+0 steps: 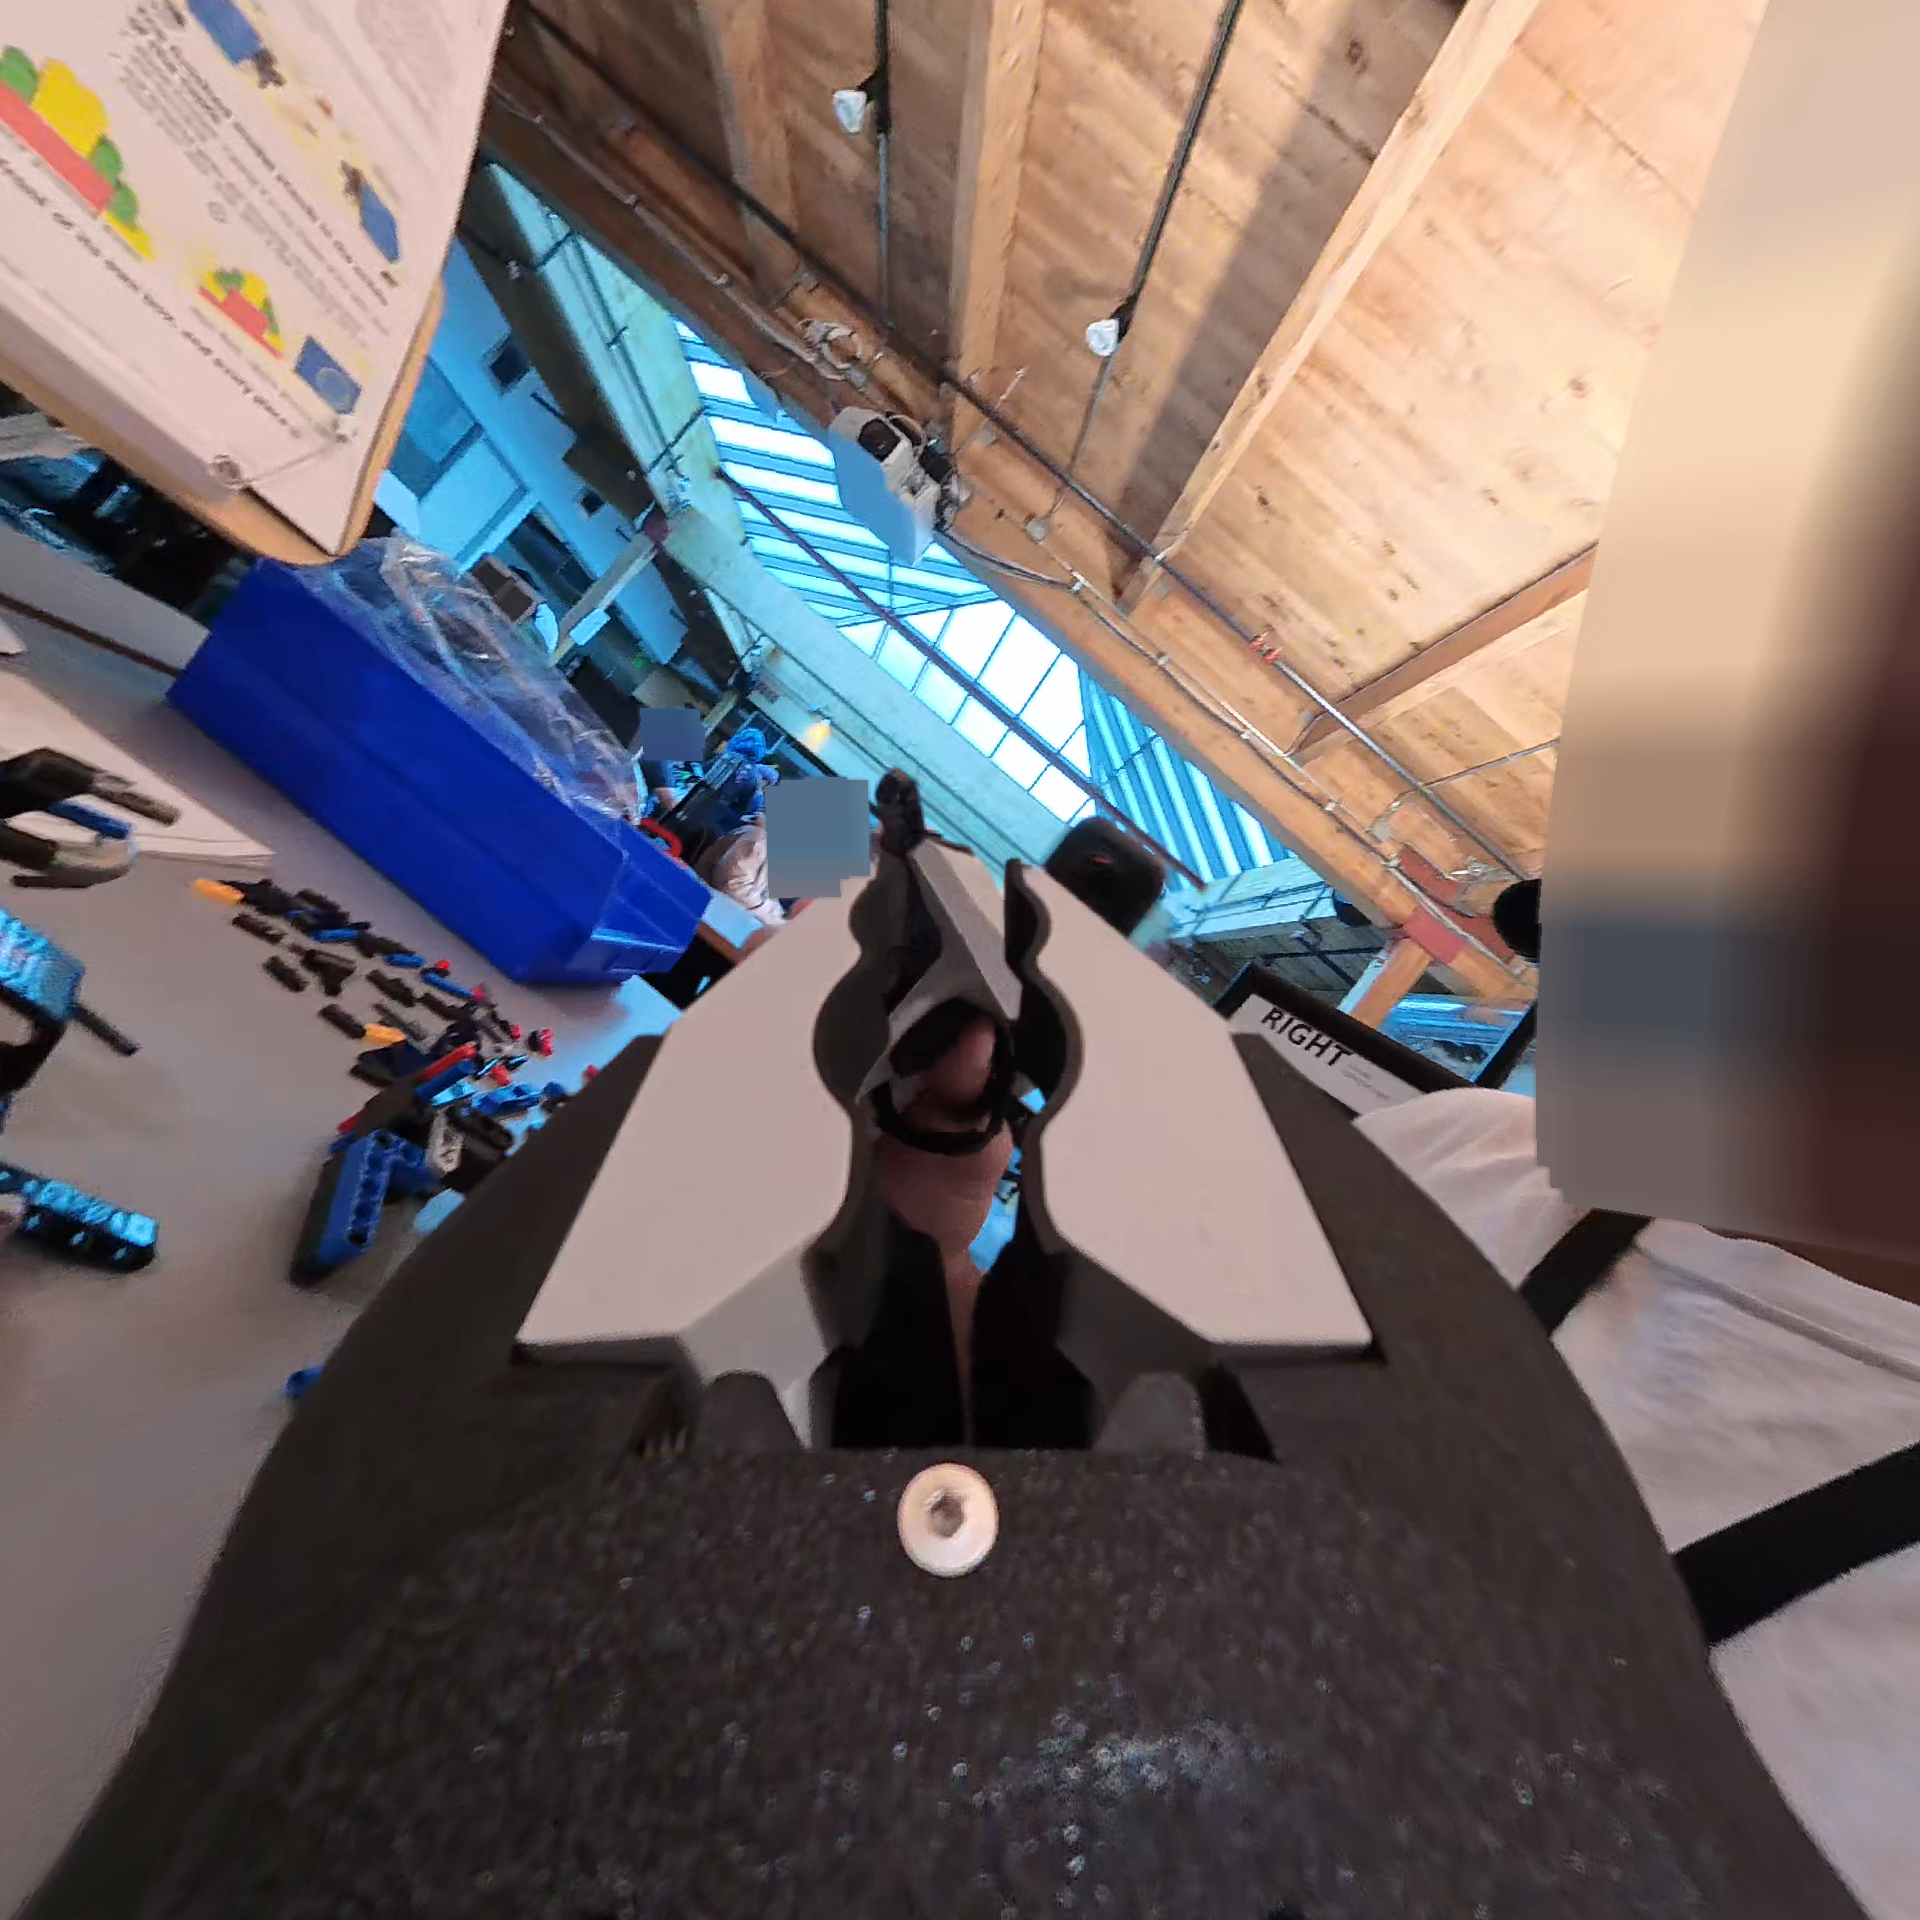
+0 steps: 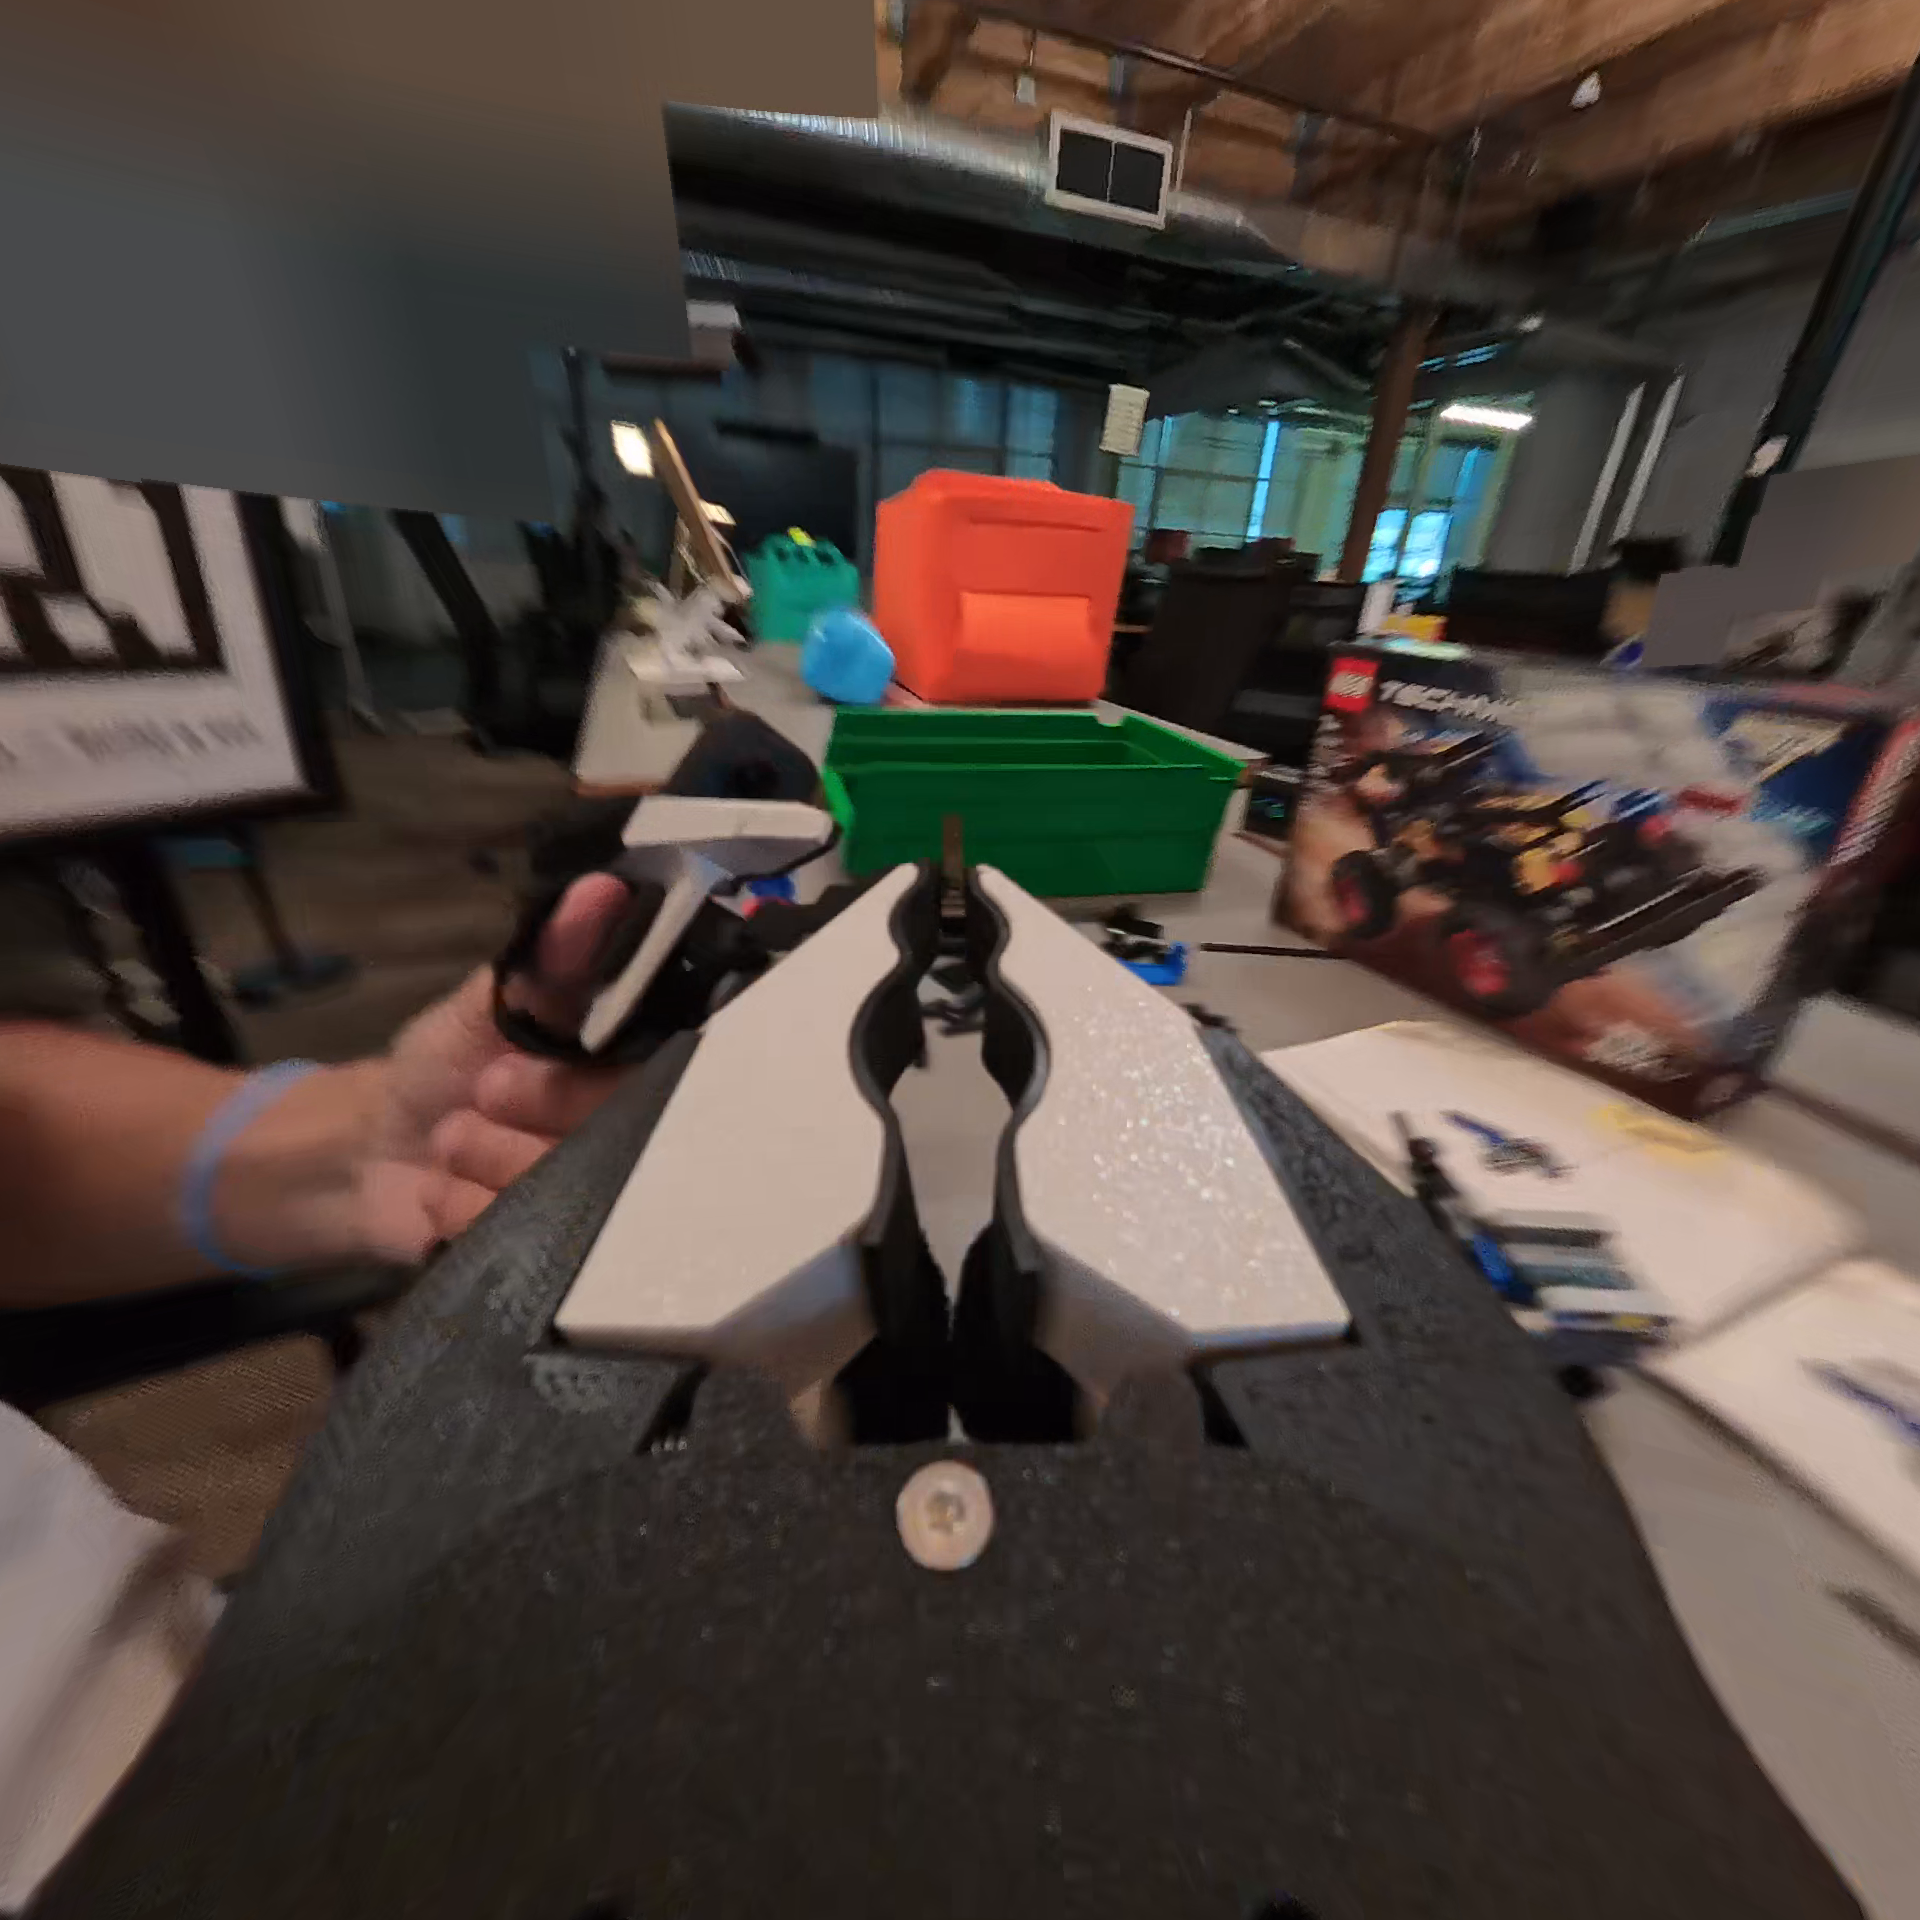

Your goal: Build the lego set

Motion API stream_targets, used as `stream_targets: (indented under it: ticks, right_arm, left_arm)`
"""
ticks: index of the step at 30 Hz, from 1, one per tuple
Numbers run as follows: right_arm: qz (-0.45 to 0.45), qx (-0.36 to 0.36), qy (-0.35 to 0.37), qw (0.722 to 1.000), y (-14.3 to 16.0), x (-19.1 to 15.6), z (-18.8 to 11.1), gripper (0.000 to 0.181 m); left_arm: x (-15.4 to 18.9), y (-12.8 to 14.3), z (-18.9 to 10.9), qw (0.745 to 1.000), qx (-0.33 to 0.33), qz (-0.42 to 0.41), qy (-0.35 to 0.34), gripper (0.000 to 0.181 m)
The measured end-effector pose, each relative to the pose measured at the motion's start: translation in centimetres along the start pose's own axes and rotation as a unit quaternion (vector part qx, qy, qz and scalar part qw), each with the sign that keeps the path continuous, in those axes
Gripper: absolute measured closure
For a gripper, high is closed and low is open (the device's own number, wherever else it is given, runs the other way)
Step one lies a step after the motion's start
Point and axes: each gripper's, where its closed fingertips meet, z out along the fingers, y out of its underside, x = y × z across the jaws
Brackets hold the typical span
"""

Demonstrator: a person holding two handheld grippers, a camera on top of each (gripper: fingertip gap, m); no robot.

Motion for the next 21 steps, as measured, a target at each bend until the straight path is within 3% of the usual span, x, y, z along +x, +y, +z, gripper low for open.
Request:
stream_targets:
  ticks: [4, 10, 16, 18, 21]
  right_arm:
    - [0.151, 0.044, -0.051, 0.986, -0.2, -0.6, 0.3, 0.178]
    - [0.219, 0.064, -0.078, 0.970, 0.1, -1.0, 0.5, 0.179]
    - [0.180, 0.055, -0.049, 0.981, 0.4, -0.6, 0.5, 0.178]
    - [0.131, 0.041, -0.029, 0.990, 0.7, -0.6, 0.6, 0.178]
    - [-0.014, 0.010, 0.027, 1.000, 1.0, -0.5, 0.6, 0.179]
  left_arm:
    - [-0.1, 0.0, 0.1, 1.000, 0.010, 0.011, -0.007, 0.170]
    - [-0.6, -0.4, -0.1, 1.000, 0.030, -0.006, -0.007, 0.174]
    - [-1.0, -0.5, -0.3, 0.999, 0.035, -0.001, -0.014, 0.173]
    - [-1.1, -0.5, -0.3, 0.999, 0.032, -0.004, -0.019, 0.168]
    - [-1.1, -0.5, -0.2, 0.999, 0.030, -0.013, -0.027, 0.165]
